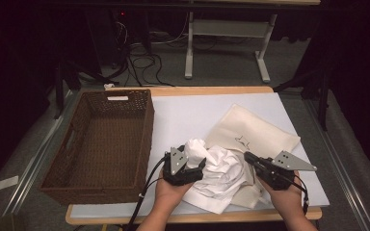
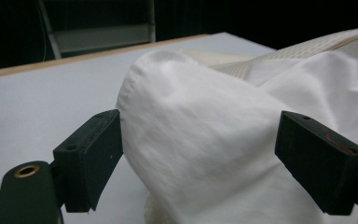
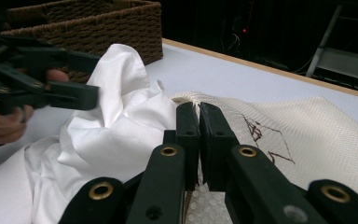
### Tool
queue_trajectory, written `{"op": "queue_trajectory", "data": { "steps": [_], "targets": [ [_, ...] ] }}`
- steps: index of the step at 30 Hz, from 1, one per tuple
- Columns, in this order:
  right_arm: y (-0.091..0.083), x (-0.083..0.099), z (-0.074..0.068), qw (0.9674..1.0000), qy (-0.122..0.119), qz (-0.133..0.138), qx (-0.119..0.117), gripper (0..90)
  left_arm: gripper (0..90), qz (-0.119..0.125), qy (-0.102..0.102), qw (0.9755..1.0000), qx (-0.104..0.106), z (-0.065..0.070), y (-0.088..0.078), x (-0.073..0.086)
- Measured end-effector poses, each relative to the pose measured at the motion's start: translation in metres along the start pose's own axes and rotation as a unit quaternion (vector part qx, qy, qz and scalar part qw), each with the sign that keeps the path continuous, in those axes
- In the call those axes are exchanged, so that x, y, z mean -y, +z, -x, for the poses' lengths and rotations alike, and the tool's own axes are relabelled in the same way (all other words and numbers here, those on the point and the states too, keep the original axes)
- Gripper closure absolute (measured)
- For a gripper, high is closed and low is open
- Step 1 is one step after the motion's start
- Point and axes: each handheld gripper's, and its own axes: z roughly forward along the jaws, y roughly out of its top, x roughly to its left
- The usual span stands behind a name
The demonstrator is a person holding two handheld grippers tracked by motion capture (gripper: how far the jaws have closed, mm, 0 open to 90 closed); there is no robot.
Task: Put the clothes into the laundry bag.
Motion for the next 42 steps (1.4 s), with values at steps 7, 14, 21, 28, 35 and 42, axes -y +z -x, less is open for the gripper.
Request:
{"op": "queue_trajectory", "data": {
  "steps": [7,14,21,28,35,42],
  "targets": [
    [0.001,0.000,0.003,1.0000,0.005,0.003,-0.002,87.9,70.6,-0.045,0.032,0.9972,0.050,0.009,0.013,0.006],
    [0.003,-0.003,0.003,0.9999,0.011,0.006,-0.001,87.9,86.1,-0.030,0.056,0.9960,0.062,0.024,0.005,-0.001],
    [0.009,-0.009,0.002,0.9998,0.013,0.012,-0.004,88.0,86.3,-0.018,0.054,0.9941,0.093,0.045,0.007,-0.012],
    [0.007,-0.010,0.001,0.9998,0.014,0.016,-0.005,87.9,86.1,-0.045,0.065,0.9902,0.115,0.066,0.026,-0.013],
    [0.004,-0.009,-0.002,0.9997,0.011,0.018,-0.011,88.0,78.1,-0.072,0.049,0.9935,0.072,0.053,0.045,-0.017],
    [0.002,-0.007,0.000,0.9998,0.008,0.016,-0.011,88.0,53.7,-0.033,0.022,0.9975,0.059,0.042,0.032,-0.013]
  ]
}}
